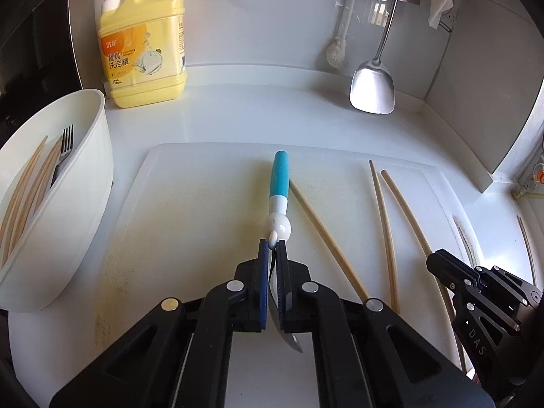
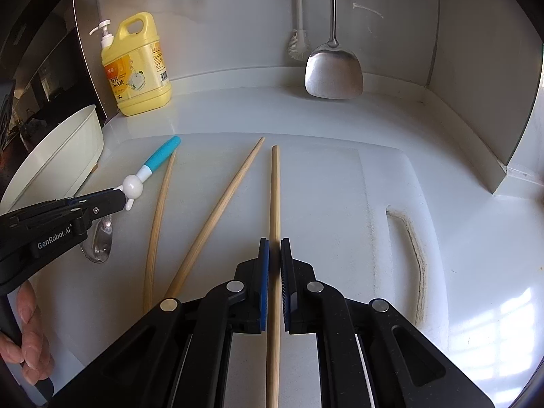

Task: Organize utensils
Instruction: 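Close the left tool on the spoon handle while the right tool grasps a chopstick, then carry the spoon and chopstick with both tools over the white basin, then open both tools to drop the spoon and chopstick into the basin, then withdraw both tools from the basin back over the cutting board, then lower the right tool onto a chopstick and close it while the left tool grasps another, then lift both chopsticks and carry them over the white basin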

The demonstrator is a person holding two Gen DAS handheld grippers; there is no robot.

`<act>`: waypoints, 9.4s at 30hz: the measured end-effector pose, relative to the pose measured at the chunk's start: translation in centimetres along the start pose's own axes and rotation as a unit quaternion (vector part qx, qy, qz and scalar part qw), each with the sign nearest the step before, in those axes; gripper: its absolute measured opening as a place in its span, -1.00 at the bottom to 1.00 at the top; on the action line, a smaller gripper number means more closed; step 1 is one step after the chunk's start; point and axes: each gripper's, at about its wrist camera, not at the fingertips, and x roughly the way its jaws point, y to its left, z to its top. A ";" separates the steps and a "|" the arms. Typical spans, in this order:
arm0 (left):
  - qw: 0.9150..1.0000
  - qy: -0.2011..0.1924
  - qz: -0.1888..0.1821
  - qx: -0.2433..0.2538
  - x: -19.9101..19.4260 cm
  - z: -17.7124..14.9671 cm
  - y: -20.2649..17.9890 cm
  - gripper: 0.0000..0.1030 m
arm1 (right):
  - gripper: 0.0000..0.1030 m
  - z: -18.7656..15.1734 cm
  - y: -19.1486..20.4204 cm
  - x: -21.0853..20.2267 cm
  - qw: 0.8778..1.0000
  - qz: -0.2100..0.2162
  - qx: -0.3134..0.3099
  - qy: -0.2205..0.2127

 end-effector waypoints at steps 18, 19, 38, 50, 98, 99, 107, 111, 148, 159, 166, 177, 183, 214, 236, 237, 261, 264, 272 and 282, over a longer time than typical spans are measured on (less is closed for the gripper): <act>0.999 -0.011 -0.017 -0.026 -3.1 0.2 2.1 -0.91 | -0.87 1.0 1.6 -1.9 1.000 0.016 -0.002 -0.016; 0.999 -0.013 -0.017 -0.028 -3.5 0.4 2.2 -0.91 | -0.87 1.3 1.8 -2.2 1.000 0.018 -0.003 -0.018; 0.994 -0.054 0.040 -0.084 -13.4 4.1 15.0 -0.90 | -0.87 10.1 16.5 -6.2 0.989 0.126 -0.060 -0.047; 0.995 -0.033 0.038 -0.087 -11.7 6.8 28.8 -0.90 | -0.87 13.2 30.8 0.7 0.989 0.144 -0.036 0.003; 0.987 0.046 0.102 -0.118 -8.0 6.5 32.6 0.46 | -0.29 14.2 32.4 6.9 0.986 0.122 -0.044 0.101; 0.987 0.046 0.103 -0.117 -8.1 6.5 32.6 0.48 | -0.27 14.2 32.3 6.6 0.987 0.120 -0.044 0.098; 0.988 0.042 0.107 -0.108 -9.9 6.4 32.8 0.71 | 0.04 13.5 31.7 4.2 0.991 0.101 -0.038 0.081; 0.988 0.041 0.103 -0.103 -10.8 6.2 32.6 0.77 | 0.14 13.1 31.3 3.3 0.992 0.094 -0.034 0.079; 1.000 0.028 -0.006 0.006 -10.6 1.2 4.2 0.88 | 0.26 -1.2 3.1 -9.8 0.992 -0.068 0.095 0.040; 0.996 0.055 0.054 -0.035 -5.1 -0.6 -1.0 0.88 | 0.26 -3.0 -2.9 -8.4 0.995 -0.040 0.080 0.037; 0.995 0.061 0.061 -0.052 -2.8 -0.9 -2.0 0.88 | 0.26 -3.6 -4.1 -7.6 0.995 -0.050 0.082 0.032; 0.993 0.078 0.074 -0.047 -0.6 -1.7 -2.9 0.88 | 0.26 -3.4 -4.3 -6.6 0.995 -0.045 0.087 0.036; 0.992 0.084 0.083 -0.045 -0.6 -2.7 -2.0 0.89 | 0.26 -3.2 -3.7 -5.9 0.995 -0.039 0.086 0.043; 0.990 0.070 0.100 -0.072 -0.6 -1.8 3.8 0.89 | 0.26 2.7 3.3 1.4 0.995 -0.049 0.014 0.082; 0.997 0.054 0.053 0.011 0.4 0.3 0.5 0.11 | -0.35 0.6 0.8 -0.5 0.997 -0.062 0.023 0.047; 0.997 0.053 0.048 0.018 0.2 0.2 0.2 0.03 | -0.45 0.5 0.8 -0.6 0.997 -0.064 0.023 0.046; 0.998 0.049 0.002 -0.025 -8.9 1.3 1.8 -0.86 | -0.88 4.1 2.6 -6.5 0.999 0.034 0.026 0.012; 0.998 0.030 0.022 -0.047 -11.7 2.4 4.3 -0.86 | -0.88 6.3 5.0 -7.4 0.998 0.065 0.003 0.001; 0.991 -0.005 0.087 -0.103 -15.8 4.9 14.9 -0.86 | -0.88 11.9 15.0 -7.0 0.989 0.134 -0.053 -0.026; 0.989 0.006 0.093 -0.116 -12.4 6.3 27.8 -0.86 | -0.88 14.9 28.2 -0.2 0.985 0.160 -0.061 0.013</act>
